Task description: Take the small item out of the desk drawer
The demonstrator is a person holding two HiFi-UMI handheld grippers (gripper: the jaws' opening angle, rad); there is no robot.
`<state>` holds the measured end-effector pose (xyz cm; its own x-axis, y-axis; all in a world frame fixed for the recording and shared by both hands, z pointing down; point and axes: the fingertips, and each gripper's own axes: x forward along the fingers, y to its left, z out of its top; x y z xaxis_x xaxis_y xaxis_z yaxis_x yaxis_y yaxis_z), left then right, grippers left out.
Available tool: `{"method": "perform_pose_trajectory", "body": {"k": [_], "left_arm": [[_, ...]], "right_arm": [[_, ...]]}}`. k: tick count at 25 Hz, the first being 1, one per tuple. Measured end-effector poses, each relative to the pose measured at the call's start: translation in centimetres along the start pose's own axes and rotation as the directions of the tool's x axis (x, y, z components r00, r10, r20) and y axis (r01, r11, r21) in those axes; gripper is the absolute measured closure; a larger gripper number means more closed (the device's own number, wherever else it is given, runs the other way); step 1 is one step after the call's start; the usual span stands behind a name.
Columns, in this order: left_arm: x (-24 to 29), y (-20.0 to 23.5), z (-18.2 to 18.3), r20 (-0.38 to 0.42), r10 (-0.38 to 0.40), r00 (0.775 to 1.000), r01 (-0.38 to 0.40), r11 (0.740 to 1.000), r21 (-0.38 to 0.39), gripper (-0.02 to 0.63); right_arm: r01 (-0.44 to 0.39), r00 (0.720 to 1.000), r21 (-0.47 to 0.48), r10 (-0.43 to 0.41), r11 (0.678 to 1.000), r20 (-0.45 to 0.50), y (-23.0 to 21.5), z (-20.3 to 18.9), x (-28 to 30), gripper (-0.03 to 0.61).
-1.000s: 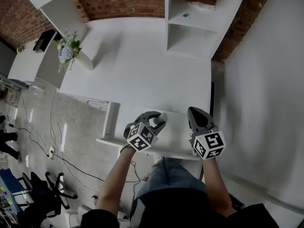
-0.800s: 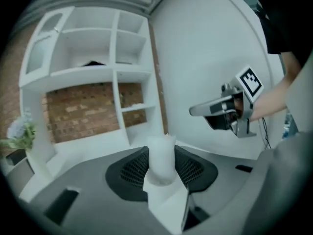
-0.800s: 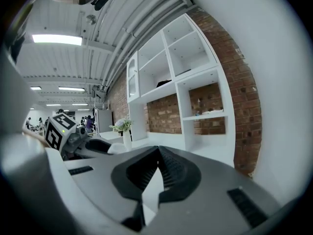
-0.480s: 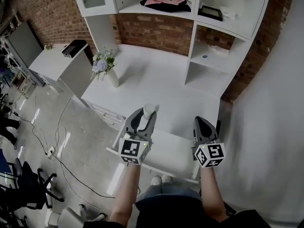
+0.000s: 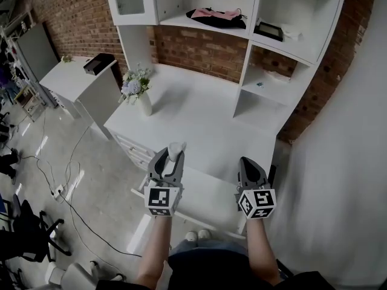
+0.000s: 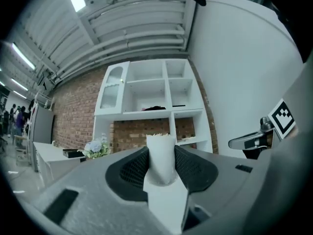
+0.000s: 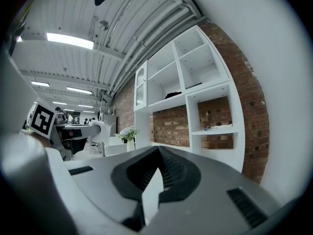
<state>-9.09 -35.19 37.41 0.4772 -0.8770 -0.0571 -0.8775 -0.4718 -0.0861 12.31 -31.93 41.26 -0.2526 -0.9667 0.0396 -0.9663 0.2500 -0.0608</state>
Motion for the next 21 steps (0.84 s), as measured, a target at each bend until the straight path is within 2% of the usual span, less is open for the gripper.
{"method": "perform_pose_trajectory", "body": {"k": [9, 21], "left_arm": [[-0.4, -0.8, -0.2, -0.019, -0.021, 1.0, 0.022, 0.999, 0.034, 0.454], [-0.7, -0.3, -0.9, -0.033, -0.018, 0.999, 0.019, 1.0, 0.022, 0.454]], "right_arm": [[0.023, 1.0, 0.012, -0.023, 1.0, 0.001, -0.8, -0.1, -0.1, 0.581], [0.038, 0.999, 0.006, -0.038, 0.999, -0.004, -1.3, 0.1, -0.3, 0.581]]}}
